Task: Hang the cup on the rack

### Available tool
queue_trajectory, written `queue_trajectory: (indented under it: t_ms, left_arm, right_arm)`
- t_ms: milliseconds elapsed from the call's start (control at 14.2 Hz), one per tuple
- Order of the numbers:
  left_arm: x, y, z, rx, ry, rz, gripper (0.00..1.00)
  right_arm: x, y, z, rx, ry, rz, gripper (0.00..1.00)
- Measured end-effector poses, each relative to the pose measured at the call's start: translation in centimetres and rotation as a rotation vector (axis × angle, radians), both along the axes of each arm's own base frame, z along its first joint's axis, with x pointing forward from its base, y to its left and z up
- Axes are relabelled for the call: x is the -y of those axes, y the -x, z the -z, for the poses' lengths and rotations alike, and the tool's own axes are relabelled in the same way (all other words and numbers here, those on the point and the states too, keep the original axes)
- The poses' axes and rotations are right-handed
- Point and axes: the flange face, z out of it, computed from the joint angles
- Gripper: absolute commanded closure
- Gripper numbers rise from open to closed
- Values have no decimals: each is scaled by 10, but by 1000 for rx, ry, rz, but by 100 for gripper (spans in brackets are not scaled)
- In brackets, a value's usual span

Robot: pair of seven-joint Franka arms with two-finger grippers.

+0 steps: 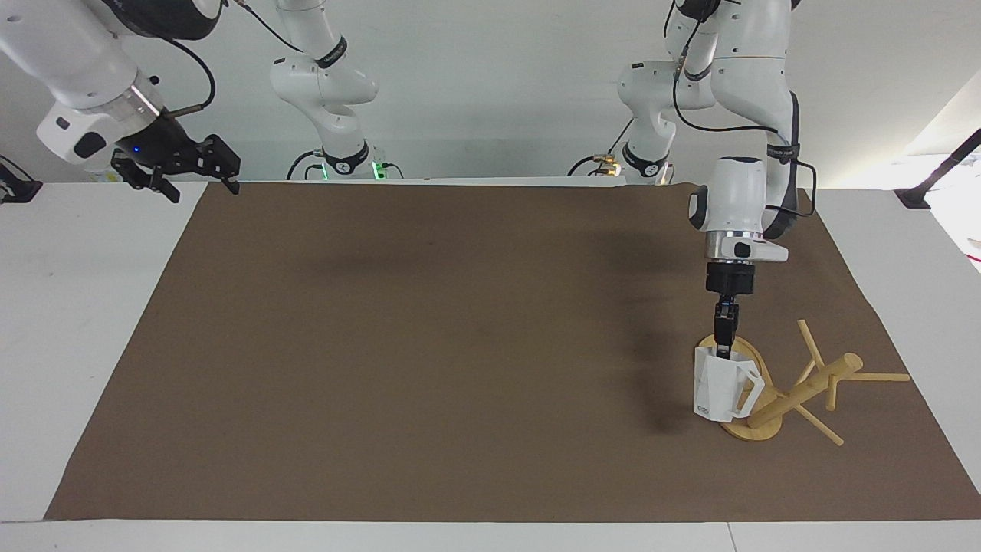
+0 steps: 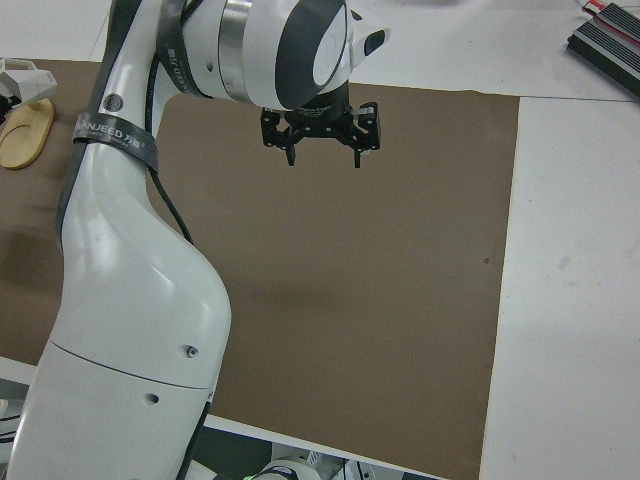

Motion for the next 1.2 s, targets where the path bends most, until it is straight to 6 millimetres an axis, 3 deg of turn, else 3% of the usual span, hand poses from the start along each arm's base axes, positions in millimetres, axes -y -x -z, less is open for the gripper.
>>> queue_trajectory:
  t_ms: [71,141,212,495,707,989,1201]
  left_arm:
    - [-6,-1,4,-7,-2,-11,96]
    - [-13,-2,7,-13,-3,-22,57]
    - [-19,-3,9,-16,-3,-33,1]
    - [-27,-9,10,-58,-9,-59,0]
    - [-31,-14,-2,-110,-23,-79,0]
    - [-40,-9,-45,-181,-53,-113,0]
    - [-62,-1,-82,-282,-94,-162,0]
  right_arm:
    - [1,5,-4,-7,6,23,1]
    - [2,8,-7,-7,11,41,1]
    - [2,8,-8,-6,18,50,1]
    - [5,9,-5,-16,36,55,1]
    - [0,13,-12,-1,37,46,1]
    - [-13,13,-9,-10,39,28,1]
    - [-13,12,-4,-19,39,28,1]
